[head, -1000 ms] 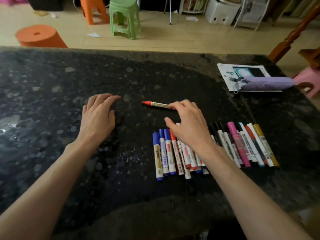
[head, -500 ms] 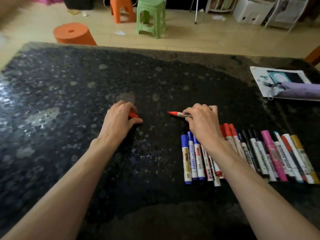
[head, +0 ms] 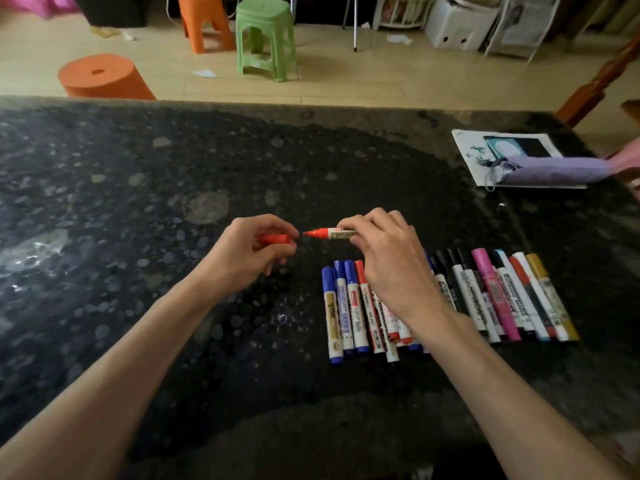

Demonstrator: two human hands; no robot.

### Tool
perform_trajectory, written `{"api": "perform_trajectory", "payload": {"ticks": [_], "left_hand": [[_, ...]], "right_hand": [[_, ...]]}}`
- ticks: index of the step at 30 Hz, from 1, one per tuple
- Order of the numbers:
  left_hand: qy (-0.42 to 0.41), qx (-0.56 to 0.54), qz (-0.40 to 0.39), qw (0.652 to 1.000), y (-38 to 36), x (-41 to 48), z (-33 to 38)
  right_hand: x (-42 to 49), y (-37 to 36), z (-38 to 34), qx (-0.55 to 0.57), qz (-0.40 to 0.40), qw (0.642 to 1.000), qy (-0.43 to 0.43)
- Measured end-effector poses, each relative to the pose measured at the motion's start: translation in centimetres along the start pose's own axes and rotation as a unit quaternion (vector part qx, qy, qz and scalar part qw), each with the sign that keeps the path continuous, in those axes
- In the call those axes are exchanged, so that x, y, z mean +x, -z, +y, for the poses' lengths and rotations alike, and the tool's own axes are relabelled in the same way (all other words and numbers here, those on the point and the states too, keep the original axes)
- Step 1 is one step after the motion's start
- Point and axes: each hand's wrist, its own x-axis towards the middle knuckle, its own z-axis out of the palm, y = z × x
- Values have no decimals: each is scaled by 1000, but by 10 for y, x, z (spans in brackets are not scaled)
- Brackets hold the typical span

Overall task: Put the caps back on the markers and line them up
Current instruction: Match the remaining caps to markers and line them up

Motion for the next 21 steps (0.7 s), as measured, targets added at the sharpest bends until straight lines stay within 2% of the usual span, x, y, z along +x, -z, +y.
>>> {"api": "perform_trajectory", "payload": {"ticks": [13,21], "left_hand": [[-41,-8,-52,998,-26,0,13],[-67,15,-9,998,-24,-2,17]], "right_hand": [[-15,22,5,12,3,1000,6],[-13,26,0,56,-35,997,26]]}}
